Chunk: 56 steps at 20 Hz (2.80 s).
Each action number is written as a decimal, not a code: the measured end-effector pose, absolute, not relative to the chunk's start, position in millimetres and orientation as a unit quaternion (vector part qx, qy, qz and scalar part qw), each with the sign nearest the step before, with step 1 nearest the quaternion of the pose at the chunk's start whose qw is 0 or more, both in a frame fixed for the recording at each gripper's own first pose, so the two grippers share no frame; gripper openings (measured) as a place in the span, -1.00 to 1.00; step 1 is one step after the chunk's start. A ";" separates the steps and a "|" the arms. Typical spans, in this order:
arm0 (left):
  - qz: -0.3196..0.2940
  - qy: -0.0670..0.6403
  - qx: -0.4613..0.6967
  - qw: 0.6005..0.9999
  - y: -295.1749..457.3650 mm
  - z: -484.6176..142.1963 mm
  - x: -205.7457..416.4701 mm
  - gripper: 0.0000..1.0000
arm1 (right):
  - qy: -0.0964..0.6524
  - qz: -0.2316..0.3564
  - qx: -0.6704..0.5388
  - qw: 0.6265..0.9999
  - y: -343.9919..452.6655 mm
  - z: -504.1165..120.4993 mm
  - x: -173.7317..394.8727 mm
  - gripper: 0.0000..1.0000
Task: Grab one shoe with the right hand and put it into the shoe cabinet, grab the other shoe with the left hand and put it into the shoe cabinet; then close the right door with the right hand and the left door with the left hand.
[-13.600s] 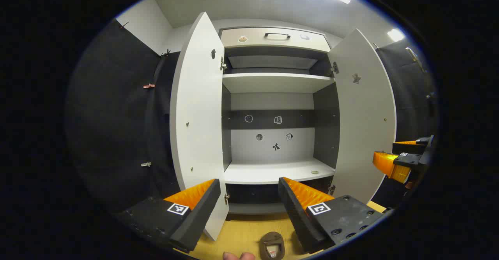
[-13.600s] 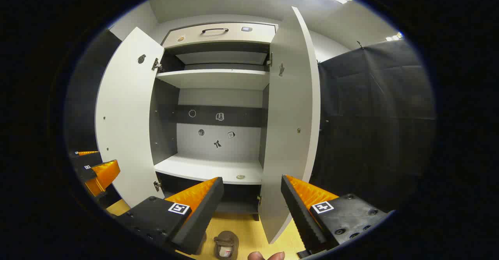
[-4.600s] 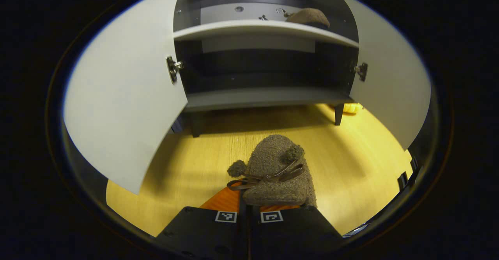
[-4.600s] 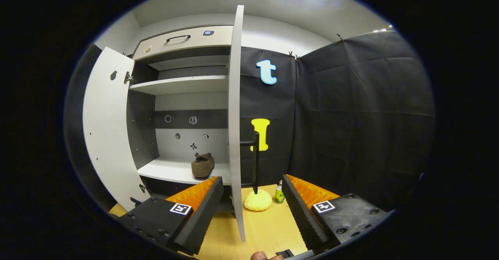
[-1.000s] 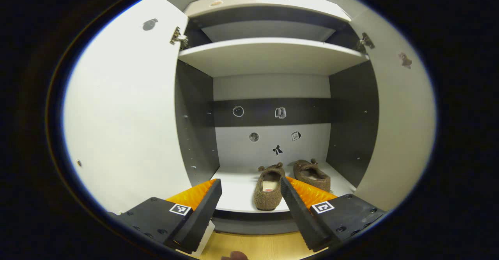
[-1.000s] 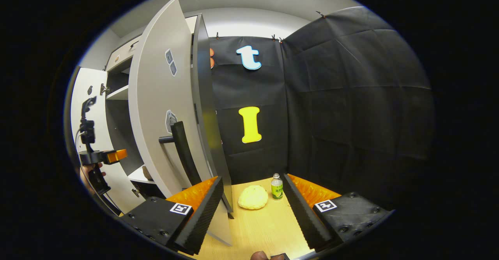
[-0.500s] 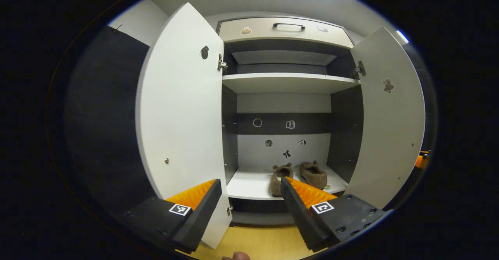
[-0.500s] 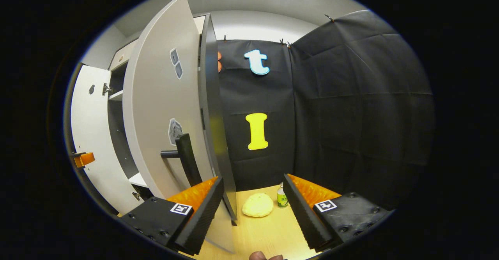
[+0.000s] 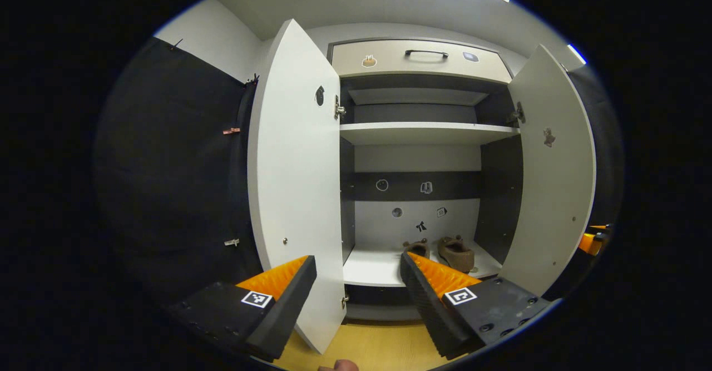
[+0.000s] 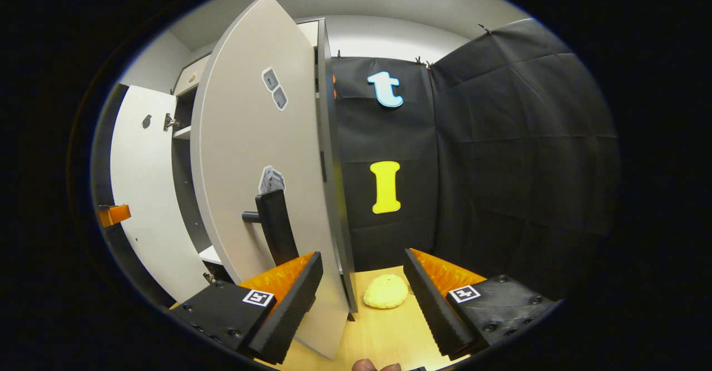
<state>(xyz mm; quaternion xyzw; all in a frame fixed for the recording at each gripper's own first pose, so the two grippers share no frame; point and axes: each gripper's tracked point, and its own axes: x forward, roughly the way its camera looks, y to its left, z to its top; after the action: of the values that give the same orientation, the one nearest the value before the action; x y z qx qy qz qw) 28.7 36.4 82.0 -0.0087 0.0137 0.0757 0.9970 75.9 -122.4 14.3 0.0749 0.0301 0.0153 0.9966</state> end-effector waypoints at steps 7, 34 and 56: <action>0.085 0.010 -0.009 0.996 71.2 81.8 -2.4 0.93 | 0.027 0.047 0.077 0.996 -45.0 17.7 83.5 0.96; 0.157 0.017 -0.015 0.987 234.2 26.1 52.9 0.86 | 0.037 0.139 0.080 0.986 73.9 17.0 31.2 0.97; 0.032 0.011 -0.006 0.999 67.5 32.5 72.6 0.84 | 0.031 0.141 0.105 0.984 50.0 30.4 43.5 0.97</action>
<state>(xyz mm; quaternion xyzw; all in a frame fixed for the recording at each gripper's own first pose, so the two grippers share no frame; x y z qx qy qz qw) 72.6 67.5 32.5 -0.0063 0.0107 0.0321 0.9994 43.5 50.0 30.4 0.1053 0.0309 0.1407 0.9840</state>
